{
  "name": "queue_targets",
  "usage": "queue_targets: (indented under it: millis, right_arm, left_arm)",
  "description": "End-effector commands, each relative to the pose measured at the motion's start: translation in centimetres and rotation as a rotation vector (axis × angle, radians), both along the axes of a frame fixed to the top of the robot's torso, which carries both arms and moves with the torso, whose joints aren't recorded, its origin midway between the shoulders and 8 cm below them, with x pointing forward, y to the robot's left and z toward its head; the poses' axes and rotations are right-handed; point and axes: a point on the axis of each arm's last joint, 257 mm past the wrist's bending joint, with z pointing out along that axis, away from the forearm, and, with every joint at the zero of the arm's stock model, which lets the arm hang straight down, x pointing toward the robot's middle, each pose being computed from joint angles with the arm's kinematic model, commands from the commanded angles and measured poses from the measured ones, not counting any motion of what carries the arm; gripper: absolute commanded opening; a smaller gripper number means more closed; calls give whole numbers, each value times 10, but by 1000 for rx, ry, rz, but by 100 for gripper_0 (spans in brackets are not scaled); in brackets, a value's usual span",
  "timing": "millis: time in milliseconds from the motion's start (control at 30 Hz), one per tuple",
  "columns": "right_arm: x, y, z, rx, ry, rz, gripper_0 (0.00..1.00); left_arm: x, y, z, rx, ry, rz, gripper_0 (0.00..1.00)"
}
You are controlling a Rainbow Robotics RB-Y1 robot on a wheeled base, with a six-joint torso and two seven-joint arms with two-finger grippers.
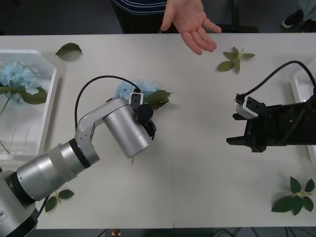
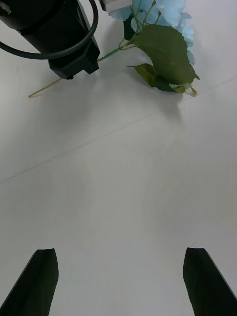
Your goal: Place the red flowers into the right box and the blue flowers into the left box. If a person shows an open palm, hand one flower to the person first, then continue sorting.
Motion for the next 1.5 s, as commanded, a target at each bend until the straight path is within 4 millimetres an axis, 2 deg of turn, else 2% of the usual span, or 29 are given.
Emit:
queue_targets:
  millis: [33,267,467,700,967,1033,1067,1100,1133,1167,1500]
  right_arm:
    - [3,-2,11,-15,-34,11,74]
    - [3,-2,11,-15,-34,11,73]
    - [3,-2,11,-15,-34,11,74]
    - [3,-2,11,-15,-34,11,73]
    - [3,-2,11,-15,-34,11,74]
    - [3,-2,11,-15,-34,11,74]
    - [3,-2,11,-15,-34,11,73]
    - [3,-2,11,-15,-34,11,73]
    - [3,-2,11,-15,-34,11,73]
    - [3,-2,11,-15,-34,11,73]
    - [3,-2,11,-15,-34,11,73]
  left_arm:
    - [-4,-5,-1,25,-5,-35,2]
    - [-4,-7,7,28,-7,-47,3]
    - [-2,-20,37,9,-51,-106,4]
    - [-6,-33,83,-56,-120,-208,3]
    - [-12,-30,99,-94,-129,-234,6]
    - [-12,-28,99,-90,-130,-234,14]
    - [-11,-28,100,-89,-132,-234,25]
    - [-11,-27,100,-91,-129,-226,61]
    - [-10,-26,100,-93,-128,-220,83]
    - [-9,-24,102,-97,-130,-213,100]
    - [-4,-27,106,-112,-125,-187,100]
